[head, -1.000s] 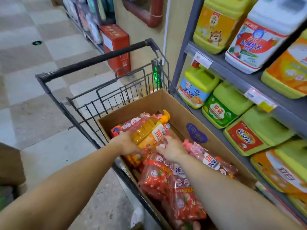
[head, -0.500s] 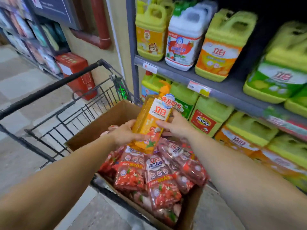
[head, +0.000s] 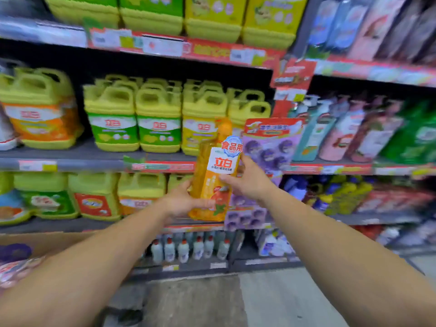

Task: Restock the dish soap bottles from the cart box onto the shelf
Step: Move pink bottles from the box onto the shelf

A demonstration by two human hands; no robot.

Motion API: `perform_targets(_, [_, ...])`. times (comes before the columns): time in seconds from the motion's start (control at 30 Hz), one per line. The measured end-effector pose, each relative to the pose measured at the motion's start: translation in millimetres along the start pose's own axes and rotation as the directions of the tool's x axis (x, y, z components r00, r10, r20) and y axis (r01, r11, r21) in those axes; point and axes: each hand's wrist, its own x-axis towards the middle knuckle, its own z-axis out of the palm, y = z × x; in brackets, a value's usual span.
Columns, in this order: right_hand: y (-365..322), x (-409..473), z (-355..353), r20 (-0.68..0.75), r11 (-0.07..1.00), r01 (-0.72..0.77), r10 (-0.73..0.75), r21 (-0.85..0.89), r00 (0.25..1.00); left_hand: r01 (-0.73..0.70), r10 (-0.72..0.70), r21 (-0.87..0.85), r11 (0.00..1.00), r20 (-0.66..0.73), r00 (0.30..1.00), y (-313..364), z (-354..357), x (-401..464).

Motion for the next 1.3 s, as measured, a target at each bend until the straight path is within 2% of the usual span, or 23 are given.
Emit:
perform_targets(0.1, [14.4,-30.3,-124.5,-0.213,0.999,0.006,-0.013,-0.031,0.977,-0.058,0.058,-0.01,0.998,0.143,0.988,46.3,115.9,48.1])
perform_targets(0.2, [23.0,-59.2,-228.4,-0.393,0.998,0.011,-0.035,-0.064,0.919,-0.181,0.184,-0.036,0.983,0.287,0.94,96.8,222.9,81.3])
perform_targets(0.37, [28.2,-90.1,-364.5,-0.561,0.974,-0.024,-0.109,-0.225,0.82,-0.26,0.268,-0.085,0.962,0.474,0.838,164.4,362.5,125.9])
perform_targets(0.53, [40.8,-77.8,-481.8,-0.678,0.974,-0.029,-0.134,-0.223,0.723,-0.416,0.386,-0.061,0.907,0.514,0.766,223.3,466.9,199.4])
perform_targets(0.67, [42.9,-49.5,-568.6,-0.761,0.981,-0.001,-0.15,-0.194,0.631,-0.48,0.437,-0.056,0.875,0.517,0.736,291.5,530.5,238.8])
perform_targets(0.83, [53.4,-11.2,-661.9,-0.851,0.987,0.037,-0.155,-0.158,0.502,-0.591,0.532,-0.089,0.802,0.555,0.639,358.8,607.2,299.1])
perform_targets(0.9, [63.7,-7.1,-695.1,-0.841,0.987,0.039,-0.155,-0.158,0.519,-0.623,0.552,-0.075,0.778,0.554,0.623,376.0,637.3,317.8])
perform_targets(1.03, [80.5,-4.2,-754.0,-0.78,0.988,0.007,-0.126,-0.154,0.613,-0.617,0.534,-0.058,0.785,0.568,0.626,395.6,693.8,351.5])
perform_targets(1.3, [127.8,2.1,-891.3,-0.748,0.969,0.029,-0.208,-0.246,0.63,-0.65,0.569,-0.01,0.76,0.492,0.659,426.9,819.0,402.3])
